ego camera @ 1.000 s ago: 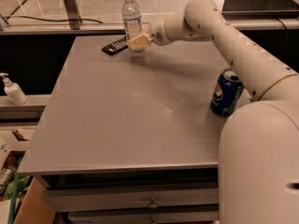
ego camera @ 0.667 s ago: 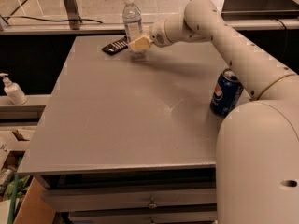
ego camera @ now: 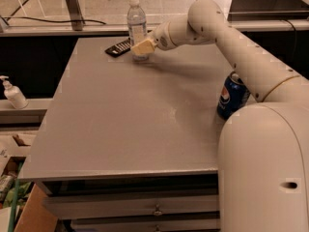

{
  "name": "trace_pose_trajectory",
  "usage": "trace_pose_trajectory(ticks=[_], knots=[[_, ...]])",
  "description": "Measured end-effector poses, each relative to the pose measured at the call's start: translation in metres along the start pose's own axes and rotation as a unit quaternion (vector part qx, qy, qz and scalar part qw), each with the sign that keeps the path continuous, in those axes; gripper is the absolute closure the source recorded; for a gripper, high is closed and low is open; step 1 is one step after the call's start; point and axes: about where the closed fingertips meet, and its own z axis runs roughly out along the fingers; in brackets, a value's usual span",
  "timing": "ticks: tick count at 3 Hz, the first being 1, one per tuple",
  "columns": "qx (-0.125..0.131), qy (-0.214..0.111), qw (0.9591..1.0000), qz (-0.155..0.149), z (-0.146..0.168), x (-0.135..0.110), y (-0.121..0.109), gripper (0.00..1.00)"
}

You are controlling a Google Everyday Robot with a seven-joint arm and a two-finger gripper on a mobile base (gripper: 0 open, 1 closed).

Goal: Move blue plastic bottle near rxbar chocolate

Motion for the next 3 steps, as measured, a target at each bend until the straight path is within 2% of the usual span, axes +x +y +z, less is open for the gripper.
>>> trace_pose_trajectory(ticks=[2,3], knots=[[0.001,0.004,1.0,0.009,0.0017,0.0053,-0.0009,0.12],[0.001,0.003,0.9999,0.012,0.0006,0.0066,-0.0021,0.0]])
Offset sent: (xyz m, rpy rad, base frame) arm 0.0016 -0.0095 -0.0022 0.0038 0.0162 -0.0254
